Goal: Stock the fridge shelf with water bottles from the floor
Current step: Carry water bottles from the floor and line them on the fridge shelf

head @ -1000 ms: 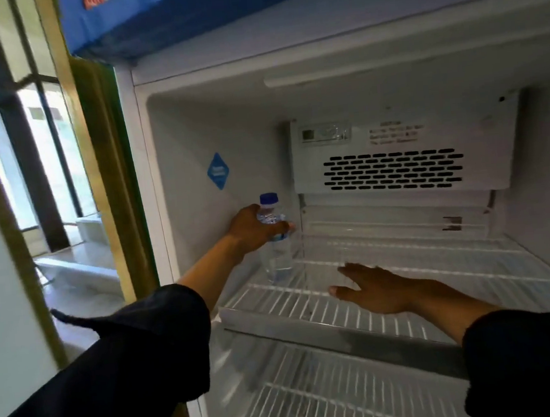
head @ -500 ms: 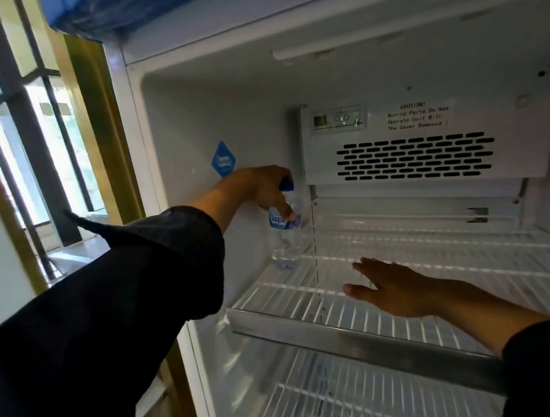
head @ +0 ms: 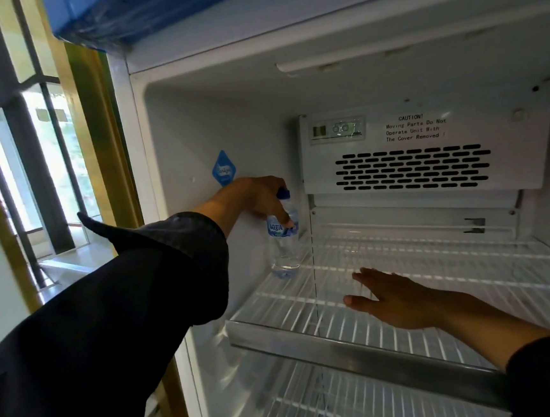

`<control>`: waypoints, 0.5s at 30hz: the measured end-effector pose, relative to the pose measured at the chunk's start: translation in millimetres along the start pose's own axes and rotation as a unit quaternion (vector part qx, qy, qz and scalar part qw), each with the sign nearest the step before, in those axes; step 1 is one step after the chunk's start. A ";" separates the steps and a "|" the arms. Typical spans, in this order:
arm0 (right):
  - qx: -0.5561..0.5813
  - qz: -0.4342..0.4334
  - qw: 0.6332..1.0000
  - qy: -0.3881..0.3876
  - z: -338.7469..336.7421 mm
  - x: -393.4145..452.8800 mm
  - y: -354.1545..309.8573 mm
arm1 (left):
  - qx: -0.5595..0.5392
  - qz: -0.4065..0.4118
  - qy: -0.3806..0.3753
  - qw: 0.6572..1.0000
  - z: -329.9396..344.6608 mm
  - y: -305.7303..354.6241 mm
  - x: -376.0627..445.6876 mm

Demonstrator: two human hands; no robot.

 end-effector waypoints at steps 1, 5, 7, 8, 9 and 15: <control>-0.001 0.001 1.000 0.000 -0.2 -0.4 -0.5 | 0.005 0.000 -0.002 1.000 -0.4 0.4 0.3; -0.001 0.004 1.000 -0.002 -1.4 -0.3 -0.5 | 0.018 -0.002 -0.007 1.000 -2.9 1.5 1.7; 0.001 0.004 1.000 0.000 -1.4 0.2 0.1 | 0.017 -0.003 -0.002 1.000 -2.4 1.5 2.6; 0.001 0.004 1.000 0.001 -1.5 0.7 0.3 | 0.018 -0.004 0.000 1.000 -1.9 1.9 2.8; 0.001 0.004 1.000 0.001 -1.4 1.1 0.3 | 0.017 -0.003 0.001 1.000 -1.4 1.9 3.0; 0.000 0.002 1.000 0.000 -0.5 2.5 2.1 | 0.011 -0.006 0.002 1.000 -1.5 2.2 -0.6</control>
Point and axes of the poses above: each hand's wrist, its own x-axis towards the middle knuckle, its own z-axis out of the palm, y = z × x, the point moved 2 cm from there along x, towards the middle knuckle, and after that the axes turned 7 degrees about y, right-handed, at the moved point
